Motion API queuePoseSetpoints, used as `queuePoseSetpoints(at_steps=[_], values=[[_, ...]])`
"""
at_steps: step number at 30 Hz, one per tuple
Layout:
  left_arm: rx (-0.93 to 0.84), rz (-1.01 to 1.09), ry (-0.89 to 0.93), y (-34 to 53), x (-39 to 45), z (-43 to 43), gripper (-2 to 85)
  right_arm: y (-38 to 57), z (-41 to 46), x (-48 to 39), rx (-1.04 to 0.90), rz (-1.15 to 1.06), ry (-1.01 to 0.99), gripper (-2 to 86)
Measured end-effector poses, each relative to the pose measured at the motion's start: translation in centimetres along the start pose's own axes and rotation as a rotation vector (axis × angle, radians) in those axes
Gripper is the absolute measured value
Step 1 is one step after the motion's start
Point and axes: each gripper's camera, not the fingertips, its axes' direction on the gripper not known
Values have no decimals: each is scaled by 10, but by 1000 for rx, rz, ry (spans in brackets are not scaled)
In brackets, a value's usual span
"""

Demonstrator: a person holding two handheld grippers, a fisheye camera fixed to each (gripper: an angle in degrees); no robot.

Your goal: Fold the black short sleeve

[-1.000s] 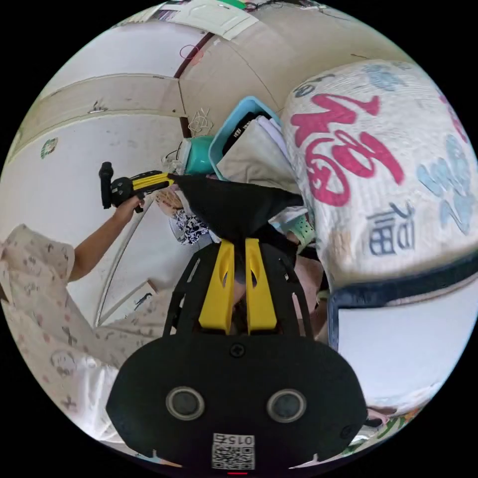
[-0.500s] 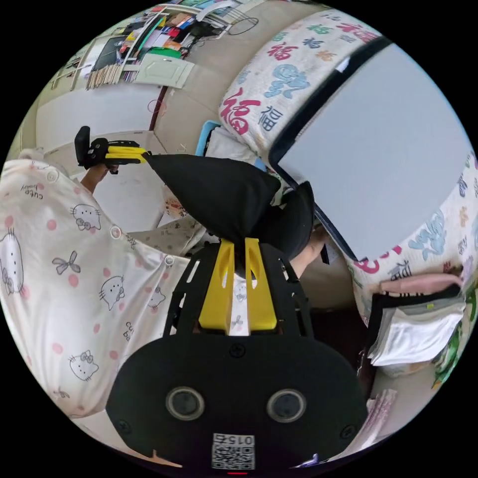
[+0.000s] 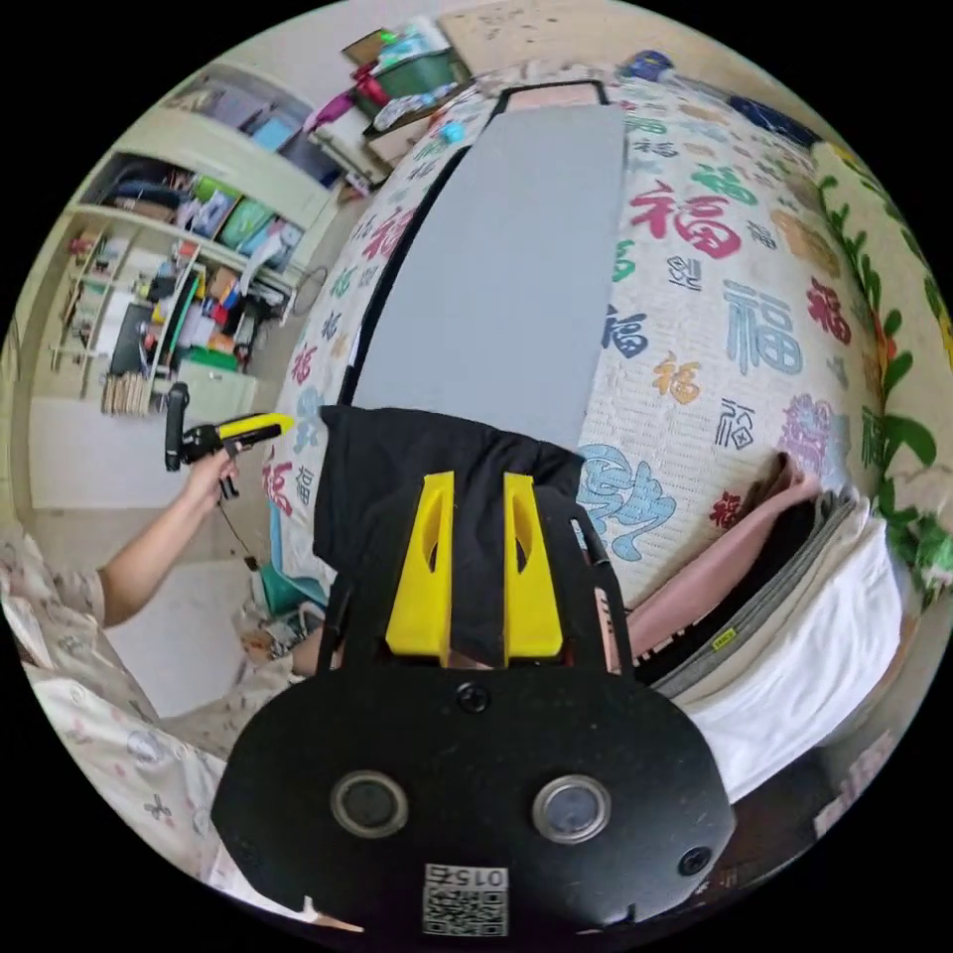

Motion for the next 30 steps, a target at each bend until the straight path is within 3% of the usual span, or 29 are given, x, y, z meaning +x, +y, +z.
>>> queuePoseSetpoints(at_steps=[11, 17, 24, 30], values=[[-147, -263, 34, 55, -3, -42, 61, -111, 141, -114, -122, 98, -34, 107], [-128, -339, -4, 55, -14, -55, 53, -188, 209, -194, -132, 154, -3, 57], [-122, -276, -6, 31, -24, -66, 31, -236, 288, -299, -159, 32, 171, 15], [-86, -214, 36, 44, -32, -97, 40, -239, 334, -373, -86, 84, 238, 46]])
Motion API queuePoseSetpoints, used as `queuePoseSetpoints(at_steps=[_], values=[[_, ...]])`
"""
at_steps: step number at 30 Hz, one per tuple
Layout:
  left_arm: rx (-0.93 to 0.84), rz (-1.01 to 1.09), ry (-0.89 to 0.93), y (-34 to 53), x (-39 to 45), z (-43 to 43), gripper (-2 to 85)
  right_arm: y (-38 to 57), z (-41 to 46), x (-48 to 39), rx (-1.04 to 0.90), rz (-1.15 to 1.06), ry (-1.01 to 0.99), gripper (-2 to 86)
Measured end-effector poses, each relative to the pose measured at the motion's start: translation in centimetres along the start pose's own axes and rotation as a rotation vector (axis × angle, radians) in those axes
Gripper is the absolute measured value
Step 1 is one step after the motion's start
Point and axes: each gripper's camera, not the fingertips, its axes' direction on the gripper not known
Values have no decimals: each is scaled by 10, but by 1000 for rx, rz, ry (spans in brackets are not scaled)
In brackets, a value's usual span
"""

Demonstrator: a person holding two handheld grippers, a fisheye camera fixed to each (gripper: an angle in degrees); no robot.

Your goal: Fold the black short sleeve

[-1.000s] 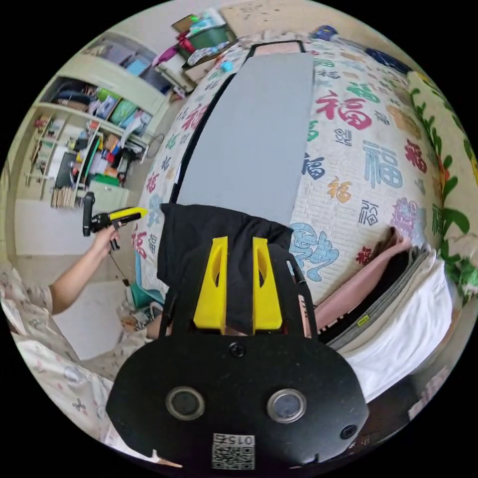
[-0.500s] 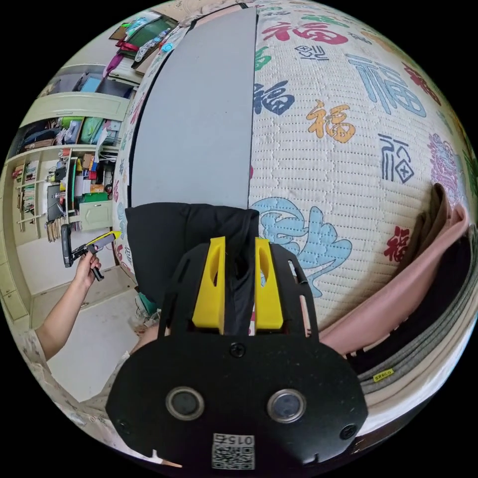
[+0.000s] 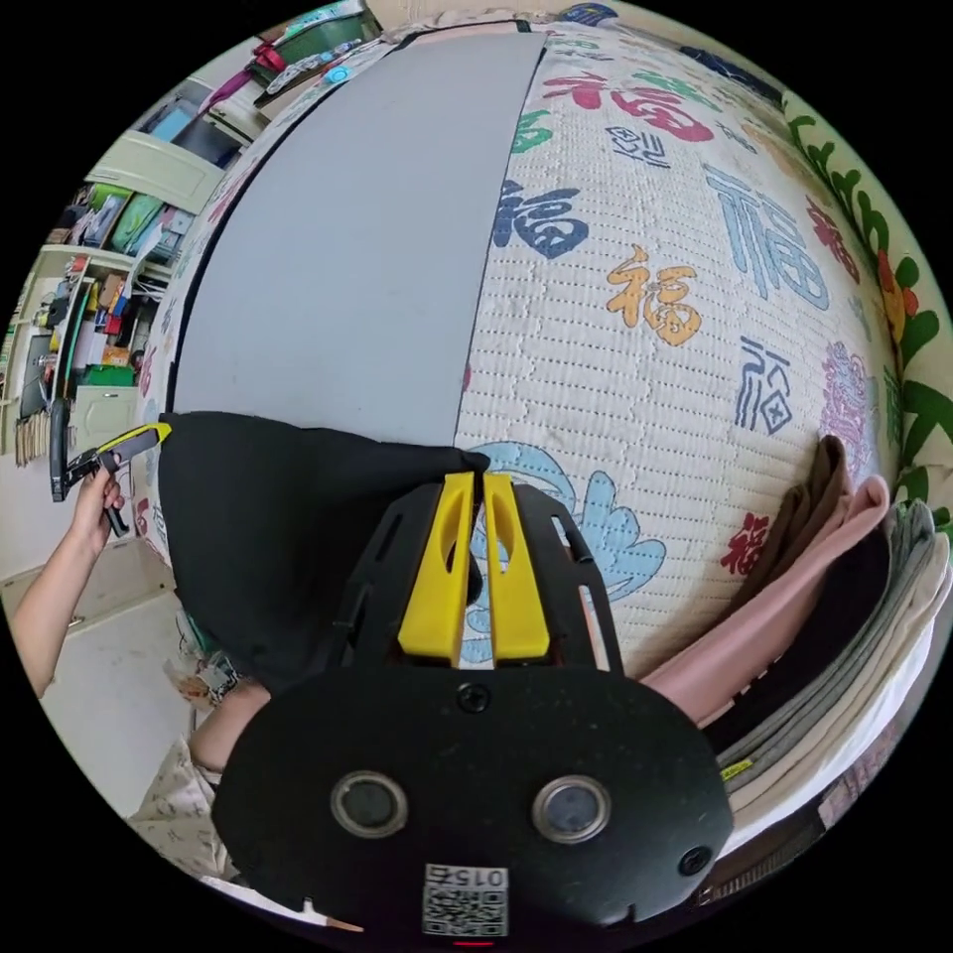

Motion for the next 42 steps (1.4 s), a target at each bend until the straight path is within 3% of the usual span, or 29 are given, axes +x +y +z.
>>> queuePoseSetpoints(at_steps=[2, 5, 8, 12, 18, 21, 24, 29, 32, 35, 37, 39, 42], values=[[-12, 37, 0, 3, 0, -12, 62, 12, -3, -29, 42, -33, 40, 69], [0, 181, 94, 21, 5, -46, 77, 57, -15, -98, 106, -293, 58, 81], [-73, 451, 171, 55, 37, -75, 81, 123, 3, -183, -16, -672, 3, 84], [-334, 803, 276, 118, 95, -72, 86, 219, 66, -285, -238, -1076, -13, 85], [-431, 1150, 44, 190, 132, -39, 98, 264, 174, -350, -312, -1290, 246, 85], [-441, 1218, -8, 214, 137, -30, 85, 268, 202, -370, -305, -1339, 314, 64], [-339, 1223, -98, 229, 134, -35, 36, 265, 220, -385, -345, -1340, 343, 42], [-391, 1037, 24, 222, 121, -54, 0, 234, 216, -398, -401, -1249, 291, -5], [-284, 891, 74, 195, 106, -98, -3, 186, 176, -398, -352, -1207, 265, -8], [-80, 781, 86, 136, 91, -160, 0, 101, 122, -393, -196, -1200, 391, -8], [61, 706, 36, 87, 86, -197, 6, 24, 84, -391, -73, -1088, 486, -7], [265, 507, -8, 25, 77, -242, 29, -79, 24, -386, 122, -743, 568, -1], [475, 333, 19, -5, 75, -284, 57, -132, -33, -370, 308, -439, 483, 7]])
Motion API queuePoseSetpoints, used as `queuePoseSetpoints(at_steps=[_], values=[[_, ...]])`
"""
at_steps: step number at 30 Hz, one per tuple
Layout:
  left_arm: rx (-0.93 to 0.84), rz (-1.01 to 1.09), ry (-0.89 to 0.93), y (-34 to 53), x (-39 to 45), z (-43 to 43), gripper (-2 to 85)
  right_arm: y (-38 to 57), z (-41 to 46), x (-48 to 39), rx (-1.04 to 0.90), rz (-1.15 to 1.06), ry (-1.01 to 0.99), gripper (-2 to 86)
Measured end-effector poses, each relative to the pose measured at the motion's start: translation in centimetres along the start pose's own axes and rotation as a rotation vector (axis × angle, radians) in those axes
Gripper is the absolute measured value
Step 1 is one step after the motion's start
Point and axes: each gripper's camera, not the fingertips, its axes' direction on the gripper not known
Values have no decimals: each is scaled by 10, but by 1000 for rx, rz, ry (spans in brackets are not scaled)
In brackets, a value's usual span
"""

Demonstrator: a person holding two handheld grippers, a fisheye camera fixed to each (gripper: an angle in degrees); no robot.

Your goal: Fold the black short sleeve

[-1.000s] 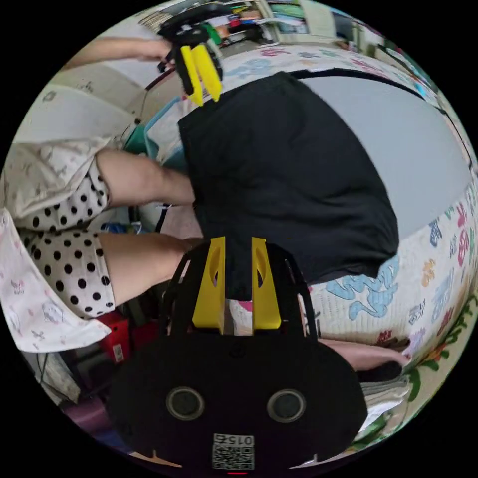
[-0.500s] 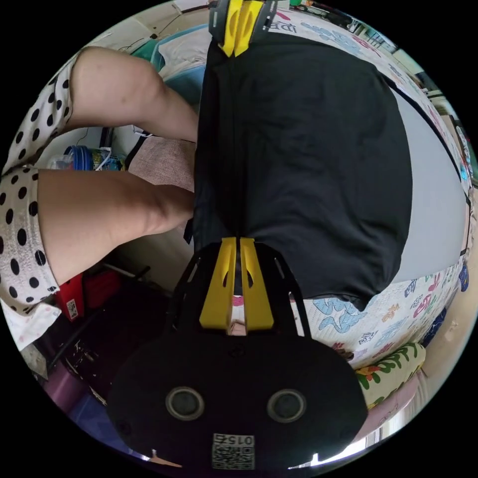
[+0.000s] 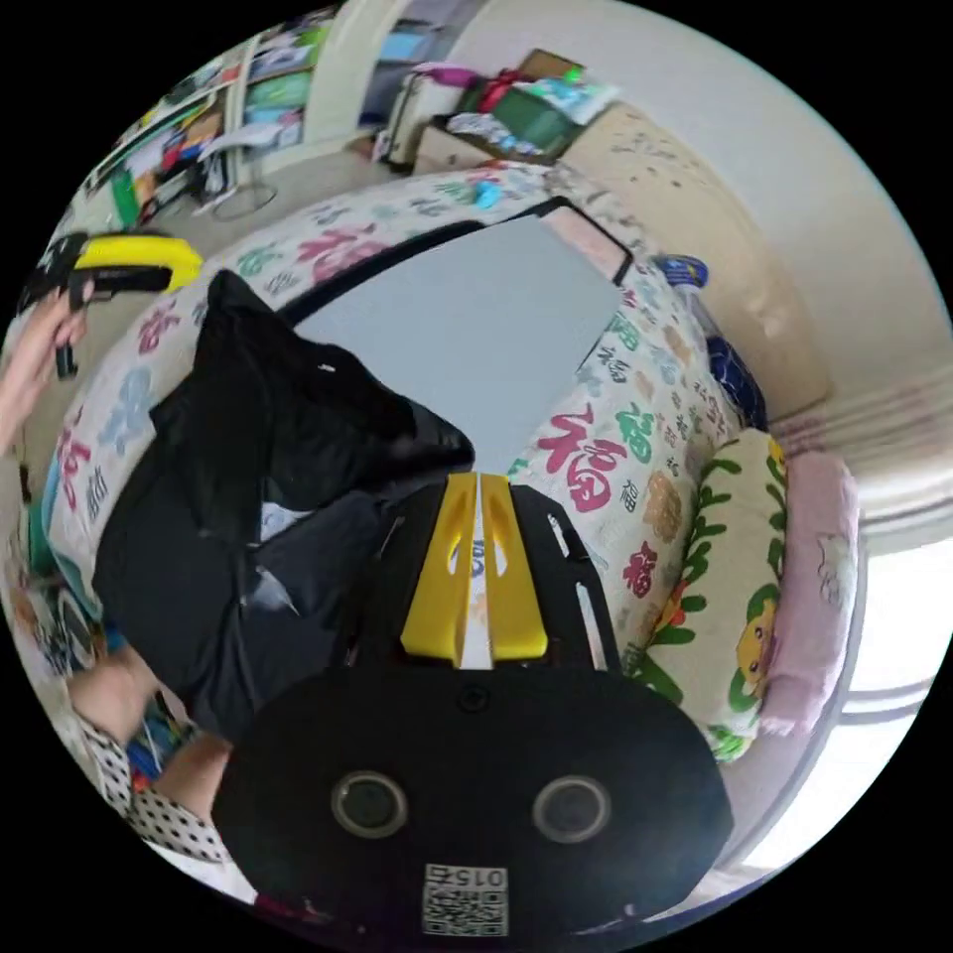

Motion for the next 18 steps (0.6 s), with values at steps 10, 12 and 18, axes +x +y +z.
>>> queuePoseSetpoints(at_steps=[10, 12, 18], values=[[-230, 93, -18, 107, 64, 64, 88, 98, 76, -62, -154, -195, -381, 100], [-280, 122, 5, 108, 78, 92, 95, 91, 87, -75, -168, -278, -363, 114], [-273, 125, 33, 56, 101, 161, 112, 51, 125, -66, -209, -382, -266, 112]])
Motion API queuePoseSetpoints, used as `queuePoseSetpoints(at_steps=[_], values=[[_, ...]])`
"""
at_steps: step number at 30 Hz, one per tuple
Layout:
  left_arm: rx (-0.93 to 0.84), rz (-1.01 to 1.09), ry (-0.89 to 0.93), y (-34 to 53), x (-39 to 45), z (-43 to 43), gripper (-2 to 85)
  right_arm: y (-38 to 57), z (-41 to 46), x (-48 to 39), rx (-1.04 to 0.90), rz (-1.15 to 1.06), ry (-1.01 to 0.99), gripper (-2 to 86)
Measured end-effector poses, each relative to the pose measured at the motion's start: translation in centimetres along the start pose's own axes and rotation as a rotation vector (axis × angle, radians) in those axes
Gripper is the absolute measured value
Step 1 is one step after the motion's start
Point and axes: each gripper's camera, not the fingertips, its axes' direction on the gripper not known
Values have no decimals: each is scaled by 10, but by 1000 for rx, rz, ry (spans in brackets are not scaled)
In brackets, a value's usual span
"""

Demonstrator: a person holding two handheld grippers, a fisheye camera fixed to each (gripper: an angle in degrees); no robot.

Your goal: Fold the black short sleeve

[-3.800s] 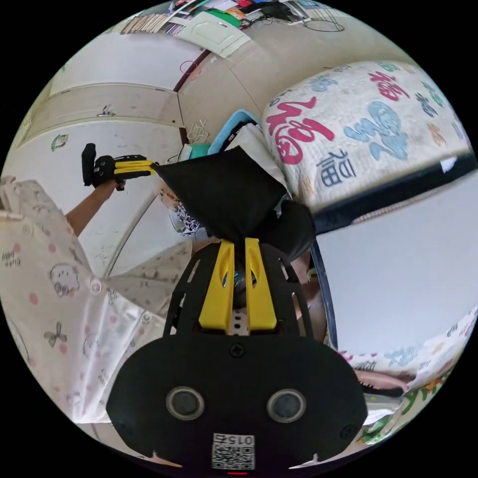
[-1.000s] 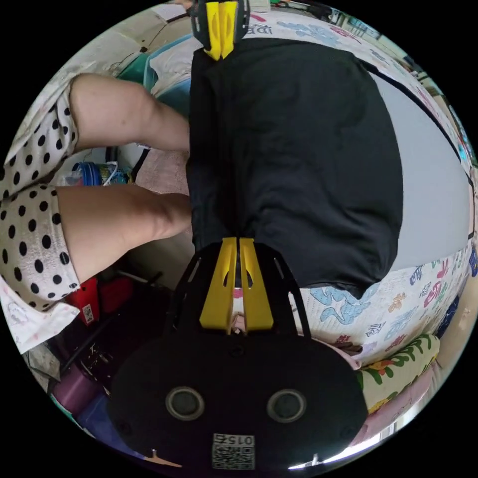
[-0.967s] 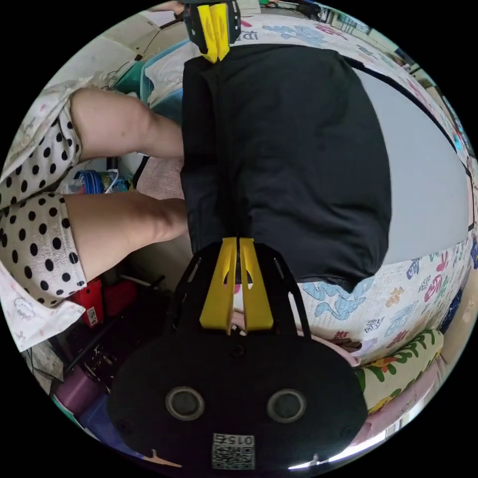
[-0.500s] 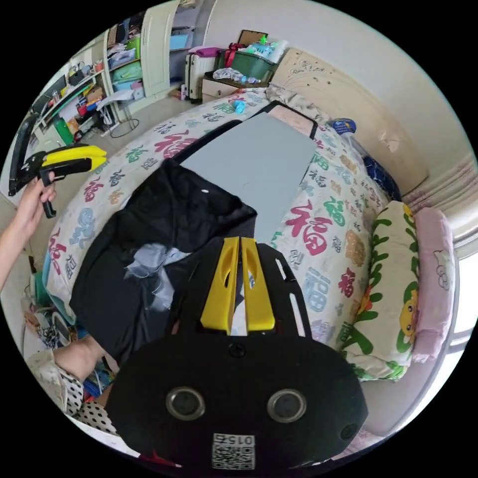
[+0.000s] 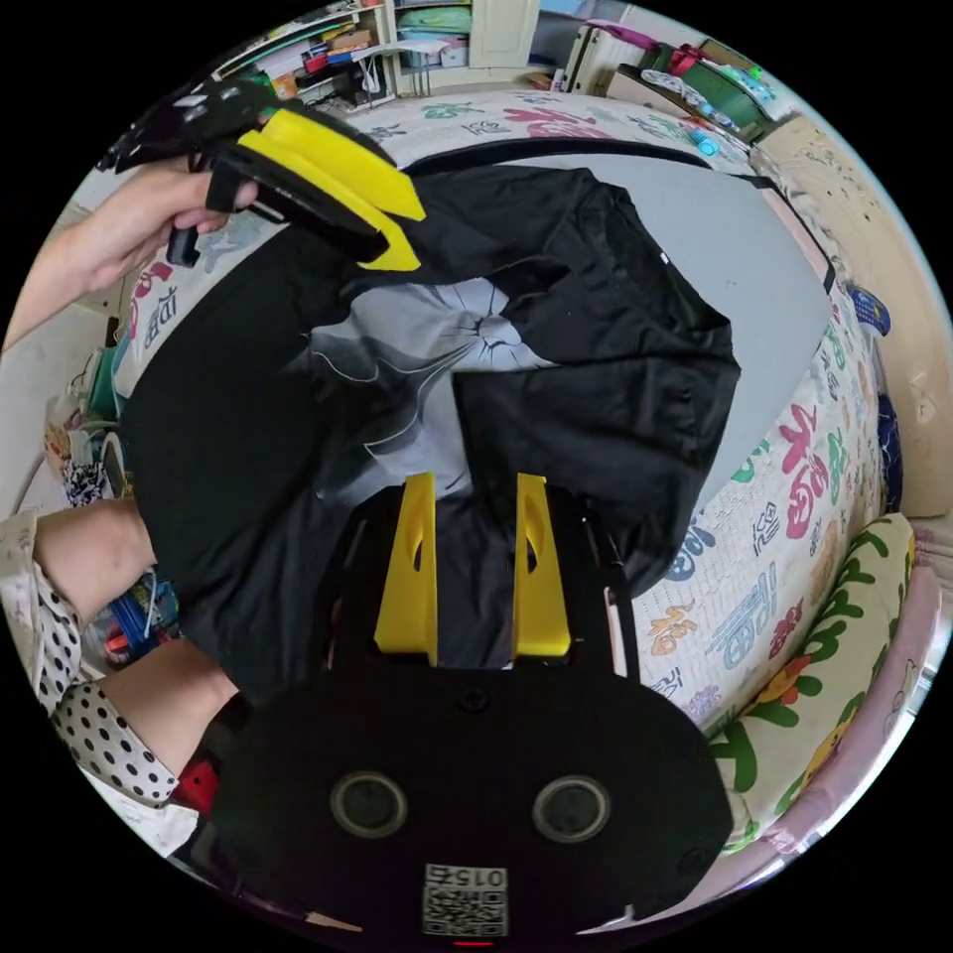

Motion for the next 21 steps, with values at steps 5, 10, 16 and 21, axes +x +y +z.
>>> queuePoseSetpoints(at_steps=[5, 10, 16, 21], values=[[-61, 44, -70, -51, 15, 50, 105, 6, -13, 52, -1, 63, -19, 64], [-33, -55, -187, -68, 12, 75, 27, 26, -55, 145, 33, 216, -232, 18], [130, -292, -119, -56, -61, 28, 6, 132, -140, 352, 161, 749, -236, 15], [259, -650, -125, 12, -190, -3, 17, 248, -175, 472, 147, 1180, -163, 72]])
